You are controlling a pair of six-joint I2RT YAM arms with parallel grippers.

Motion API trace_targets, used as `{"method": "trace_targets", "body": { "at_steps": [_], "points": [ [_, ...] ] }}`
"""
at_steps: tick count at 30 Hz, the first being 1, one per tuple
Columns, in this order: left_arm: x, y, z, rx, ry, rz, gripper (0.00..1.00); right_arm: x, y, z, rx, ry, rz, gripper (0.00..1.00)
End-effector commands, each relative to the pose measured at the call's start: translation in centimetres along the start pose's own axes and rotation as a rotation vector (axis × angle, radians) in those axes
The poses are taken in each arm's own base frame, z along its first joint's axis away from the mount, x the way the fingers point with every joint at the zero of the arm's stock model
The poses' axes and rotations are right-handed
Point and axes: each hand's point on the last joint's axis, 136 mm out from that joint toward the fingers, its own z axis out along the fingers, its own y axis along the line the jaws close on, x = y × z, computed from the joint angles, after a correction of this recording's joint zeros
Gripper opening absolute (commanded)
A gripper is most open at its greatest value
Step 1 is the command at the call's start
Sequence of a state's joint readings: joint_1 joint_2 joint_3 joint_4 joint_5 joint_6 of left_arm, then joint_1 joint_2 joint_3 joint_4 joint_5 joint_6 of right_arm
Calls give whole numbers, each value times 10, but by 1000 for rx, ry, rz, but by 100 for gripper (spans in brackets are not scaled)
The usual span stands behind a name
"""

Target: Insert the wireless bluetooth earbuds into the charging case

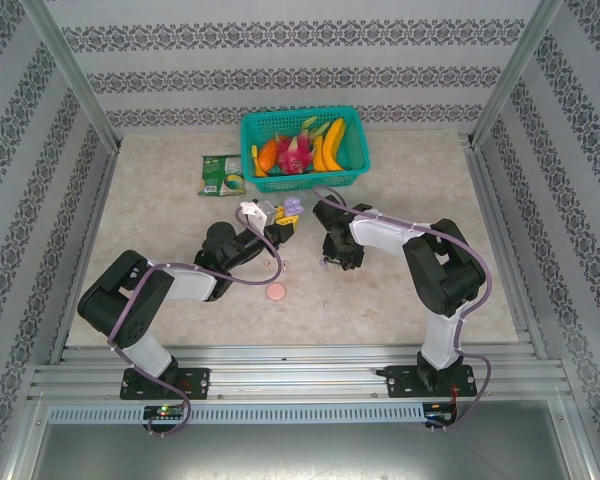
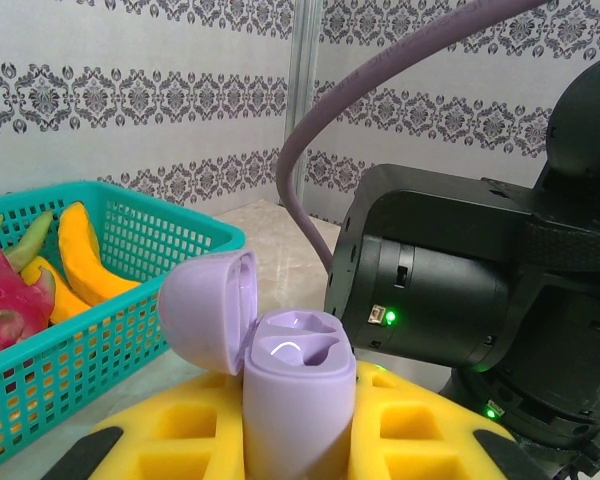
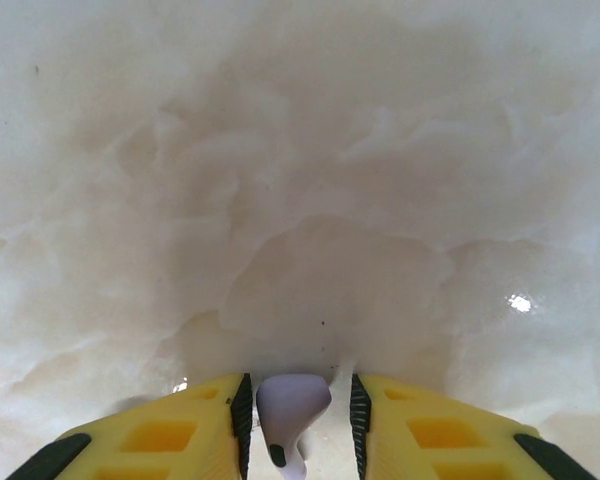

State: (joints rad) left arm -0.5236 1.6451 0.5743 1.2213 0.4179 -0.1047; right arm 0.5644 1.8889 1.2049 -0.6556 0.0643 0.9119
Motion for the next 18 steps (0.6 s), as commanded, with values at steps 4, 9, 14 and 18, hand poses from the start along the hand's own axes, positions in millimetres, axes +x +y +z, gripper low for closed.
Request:
{"method": "trace_targets", "body": {
  "at_steps": [4,9,14,18],
  "points": [
    [-20,-7,3,35,-79,18,0,-2,-5,8,48,9,13,31],
    [-20,-7,3,36,-77,17,0,-2,-3,7,40,9,6,26],
    [-20,-9,4,45,-71,18,0,-3,-1,3,20,-3,-5,21],
    [-19,-10,6,57,-62,15,0,-6,2,-4,-18,-39,-12,19]
  ]
}}
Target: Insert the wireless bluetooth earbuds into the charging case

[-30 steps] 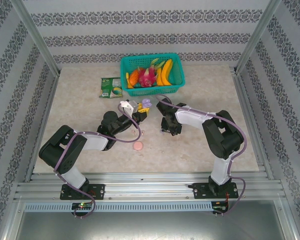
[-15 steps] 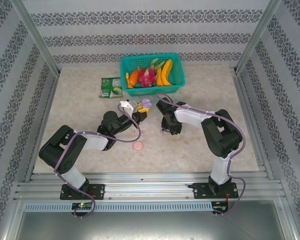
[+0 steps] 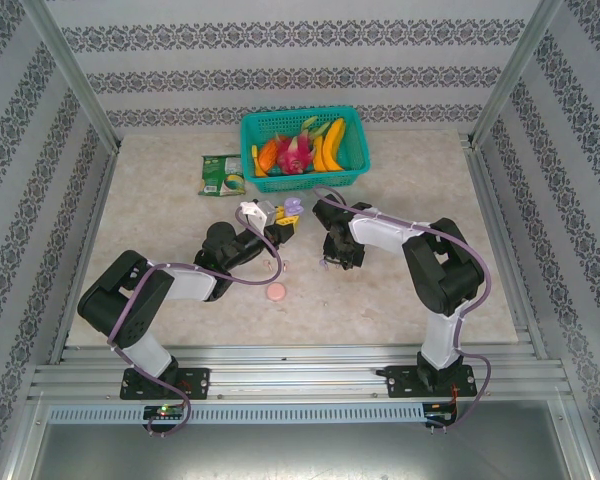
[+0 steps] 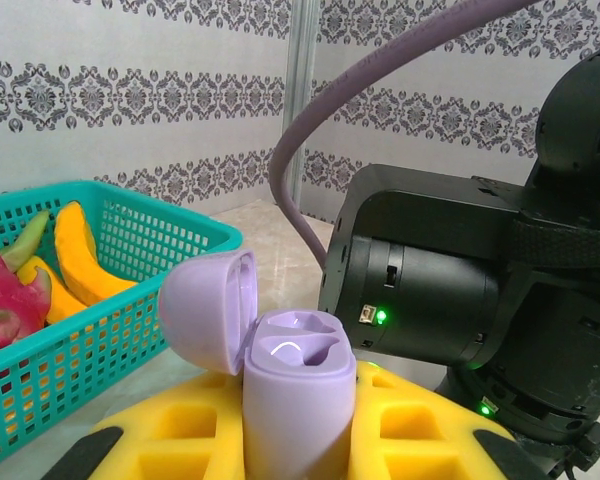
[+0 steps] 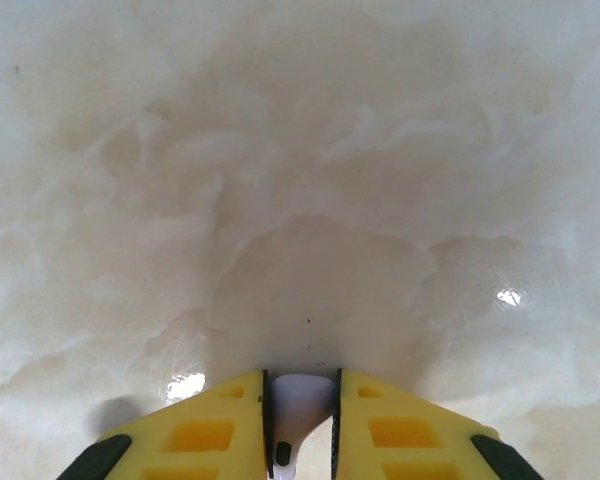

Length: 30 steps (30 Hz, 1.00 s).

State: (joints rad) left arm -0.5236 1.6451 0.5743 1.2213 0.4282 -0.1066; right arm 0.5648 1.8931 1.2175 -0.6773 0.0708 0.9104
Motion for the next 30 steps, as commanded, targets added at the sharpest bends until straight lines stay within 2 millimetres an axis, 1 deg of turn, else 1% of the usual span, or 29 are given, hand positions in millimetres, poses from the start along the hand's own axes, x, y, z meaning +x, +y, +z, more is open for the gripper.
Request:
{"method": "trace_targets", "body": {
  "at_steps": [1,7,11,17,23,30],
  "points": [
    [-20,-9,6,49,-64,17,0,-8,5,-6,-47,-57,-10,19],
    [-19,-13,9,79,-53,19,0,-17,5,-29,-125,-160,-24,18],
    [-21,-21,12,130,-45,27,0,-23,5,-46,-180,-224,-25,18],
    [-25,-30,16,191,-32,42,0,-37,8,-85,-272,-331,-33,18],
    [-24,-36,21,242,-8,59,0,-56,7,-138,-364,-445,-38,18],
    [-23,-44,26,300,13,65,0,-77,8,-206,-488,-570,-68,18]
  ]
}}
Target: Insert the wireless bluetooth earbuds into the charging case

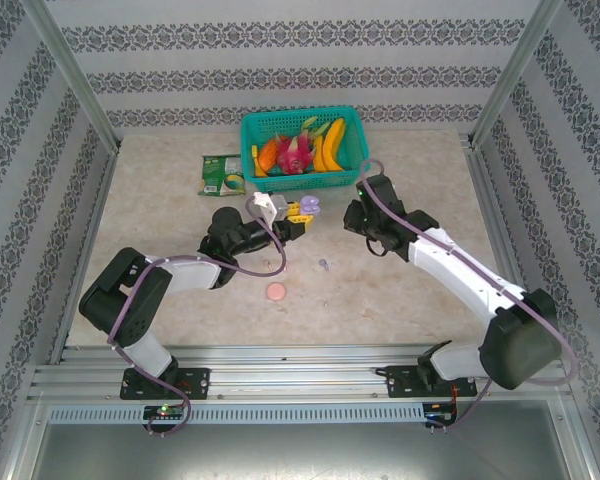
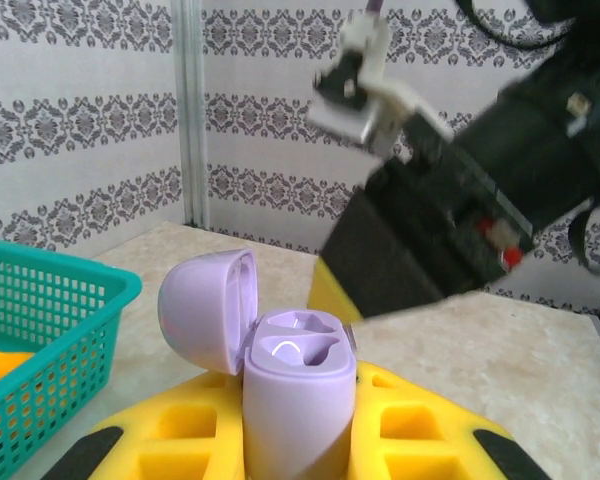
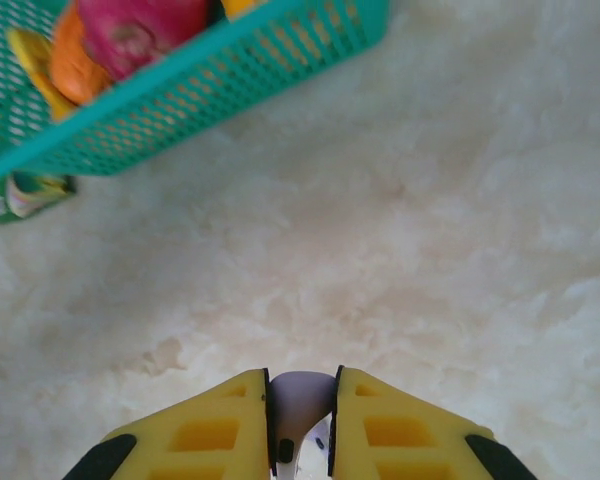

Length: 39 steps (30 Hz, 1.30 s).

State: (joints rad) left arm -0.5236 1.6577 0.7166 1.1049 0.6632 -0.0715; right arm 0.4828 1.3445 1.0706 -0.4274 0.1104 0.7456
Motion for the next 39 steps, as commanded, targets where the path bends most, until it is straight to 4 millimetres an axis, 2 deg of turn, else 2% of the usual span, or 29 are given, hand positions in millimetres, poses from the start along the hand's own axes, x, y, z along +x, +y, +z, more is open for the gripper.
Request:
{"method": "trace_targets", "body": {
  "at_steps": [1,8,14,20,29,39],
  "points": [
    [-3,-10,8,71,6,24,0,-33,24,-28,-95,-87,-49,18],
    [-12,-16,15,102,-4,65,0,-56,58,-60,-244,-140,-101,18],
    [-28,-16,23,99,-42,114,0,-62,82,-83,-380,-187,-138,19],
    [-44,-12,30,89,-83,135,0,-64,95,-103,-460,-239,-170,19],
    [-63,-11,32,86,-127,152,0,-58,102,-102,-490,-240,-175,19],
    [-70,-12,35,90,-141,158,0,-46,108,-88,-494,-209,-182,18]
  ]
}}
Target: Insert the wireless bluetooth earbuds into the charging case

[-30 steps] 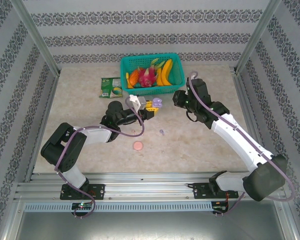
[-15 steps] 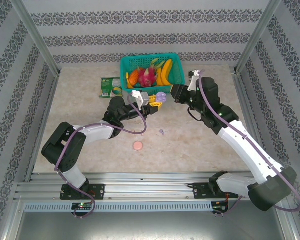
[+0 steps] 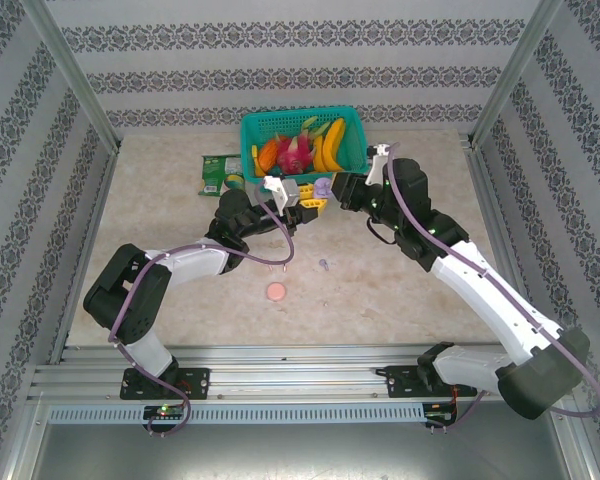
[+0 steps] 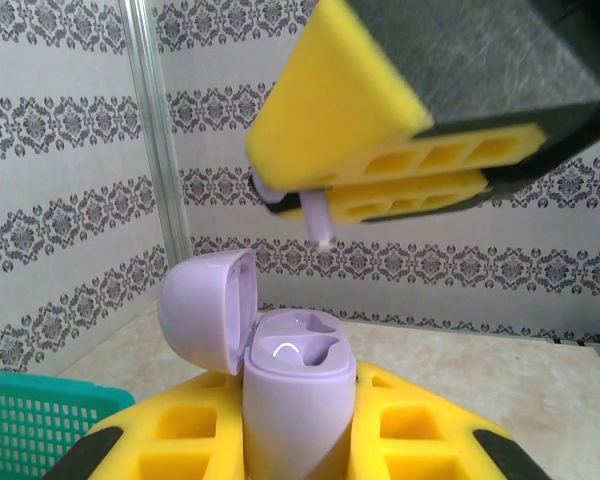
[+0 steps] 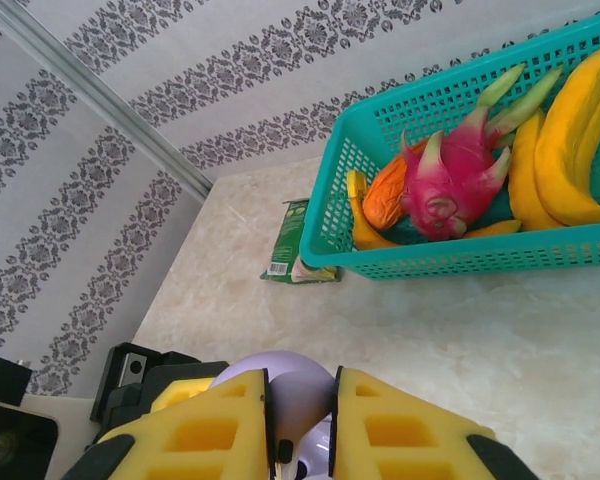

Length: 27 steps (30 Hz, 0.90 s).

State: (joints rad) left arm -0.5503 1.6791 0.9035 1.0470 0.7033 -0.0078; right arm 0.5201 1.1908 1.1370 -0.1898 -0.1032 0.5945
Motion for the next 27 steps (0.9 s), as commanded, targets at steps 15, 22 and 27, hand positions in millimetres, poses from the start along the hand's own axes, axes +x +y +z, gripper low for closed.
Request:
{"method": "trace_targets", "body": {
  "at_steps": [15,22,27],
  "points": [
    [-23,-3,8,16,-70,29,0,19,-2,15,-14,34,-1,17],
    [-23,-3,9,17,-69,27,0,26,-1,18,-17,53,-11,17],
    [-24,-3,9,14,-72,28,0,31,-2,19,-1,64,-35,16]
  ]
}}
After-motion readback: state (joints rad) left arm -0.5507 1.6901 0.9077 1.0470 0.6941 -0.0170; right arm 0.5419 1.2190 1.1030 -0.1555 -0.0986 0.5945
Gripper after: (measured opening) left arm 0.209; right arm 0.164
